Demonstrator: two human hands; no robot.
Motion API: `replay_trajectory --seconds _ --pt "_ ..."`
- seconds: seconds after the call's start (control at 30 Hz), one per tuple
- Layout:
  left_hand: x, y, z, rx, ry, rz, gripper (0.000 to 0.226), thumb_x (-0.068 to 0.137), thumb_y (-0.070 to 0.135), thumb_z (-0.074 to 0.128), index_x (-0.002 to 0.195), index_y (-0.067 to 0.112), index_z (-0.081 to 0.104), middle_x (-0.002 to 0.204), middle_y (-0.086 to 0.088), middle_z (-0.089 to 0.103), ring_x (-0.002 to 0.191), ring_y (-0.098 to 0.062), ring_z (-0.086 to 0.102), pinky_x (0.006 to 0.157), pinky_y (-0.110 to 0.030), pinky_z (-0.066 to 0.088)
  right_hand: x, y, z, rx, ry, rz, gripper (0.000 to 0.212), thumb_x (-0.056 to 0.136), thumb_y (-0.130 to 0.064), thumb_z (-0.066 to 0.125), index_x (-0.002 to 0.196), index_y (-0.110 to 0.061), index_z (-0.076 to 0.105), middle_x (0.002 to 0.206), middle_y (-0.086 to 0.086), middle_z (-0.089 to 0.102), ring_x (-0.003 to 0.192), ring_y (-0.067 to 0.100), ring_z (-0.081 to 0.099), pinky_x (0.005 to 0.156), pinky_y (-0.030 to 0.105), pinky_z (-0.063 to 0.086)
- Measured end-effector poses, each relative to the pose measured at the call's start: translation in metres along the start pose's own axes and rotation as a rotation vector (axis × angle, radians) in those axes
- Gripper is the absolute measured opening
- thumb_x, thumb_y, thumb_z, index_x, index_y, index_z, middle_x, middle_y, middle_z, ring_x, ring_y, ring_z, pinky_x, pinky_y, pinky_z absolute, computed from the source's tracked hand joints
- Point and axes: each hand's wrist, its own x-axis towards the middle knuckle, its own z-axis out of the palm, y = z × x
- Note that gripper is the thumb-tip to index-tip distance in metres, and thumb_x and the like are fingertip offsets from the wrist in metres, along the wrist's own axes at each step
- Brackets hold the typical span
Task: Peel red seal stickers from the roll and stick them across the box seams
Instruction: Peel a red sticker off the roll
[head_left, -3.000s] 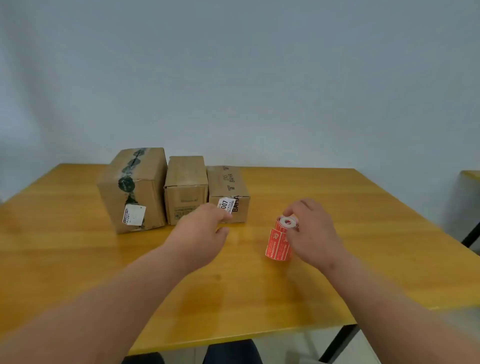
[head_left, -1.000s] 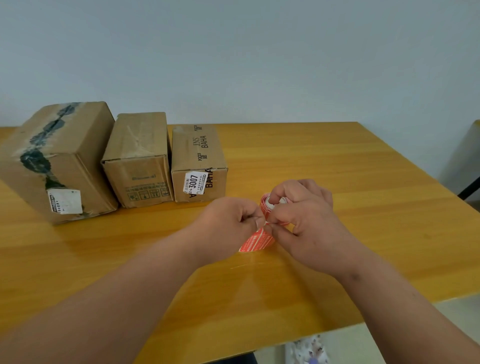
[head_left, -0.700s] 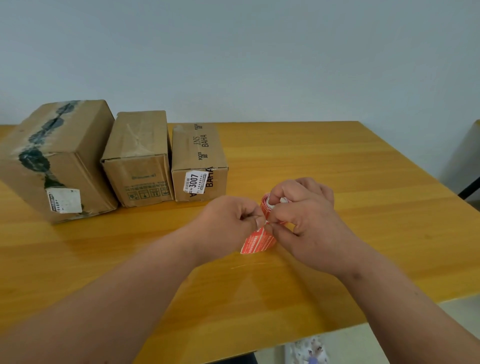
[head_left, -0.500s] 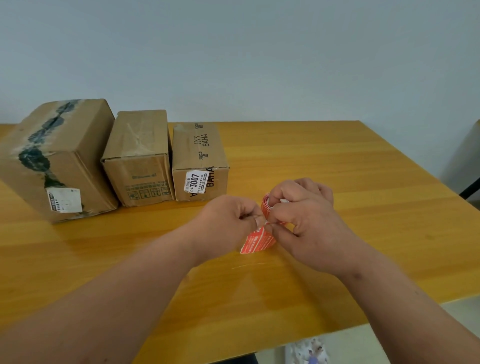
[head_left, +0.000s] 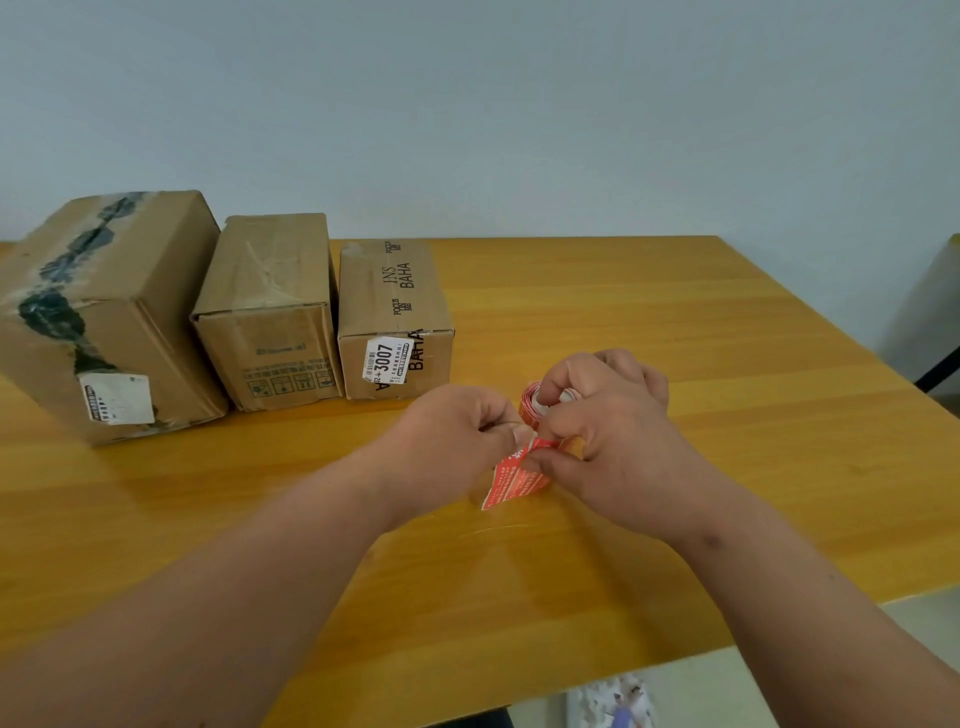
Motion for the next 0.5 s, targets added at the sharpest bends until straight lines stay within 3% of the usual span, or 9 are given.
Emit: replay_trajectory --seconds 0.13,0.37,0.5 --pt "0.0002 -0.0029 0.0015 -0.033 -0.010 -0.035 0.023 0.095 0.026 0.059 0.078 0.011 0.065 0.066 -0.002 0.050 0.047 -0.005 0.032 0.042 -0.015 0.028 -0.0007 0.0002 0.0020 0.001 0.006 -0.010 0.018 0.065 -0.044 0.069 0.064 -0.026 0.068 0.096 -0.017 0.049 0.102 0.013 0.036 0.082 0.027 0.012" --pt "0.0009 -0.0034 0.0028 -0.174 -0.019 -0.062 0.022 0.095 0.023 0.059 0.080 0.009 0.066 0.070 0.002 0.066 0.054 0.002 0.050 0.053 -0.009 0.040 -0.0022 0.0002 0.0004 0.014 0.027 -0.023 0.015 0.067 -0.041 0.070 0.064 -0.026 0.067 0.096 -0.018 0.049 0.103 0.012 0.036 0.083 0.029 0.014" --pt "-0.0006 -0.0045 -0.0002 -0.193 -0.053 -0.057 0.027 0.093 0.034 0.061 0.085 0.009 0.068 0.074 0.001 0.066 0.067 -0.005 0.054 0.069 -0.021 0.042 -0.0016 -0.0004 -0.0010 0.008 0.020 -0.005 0.014 0.068 -0.039 0.067 0.064 -0.026 0.065 0.094 -0.014 0.050 0.102 0.017 0.041 0.082 0.030 0.014"
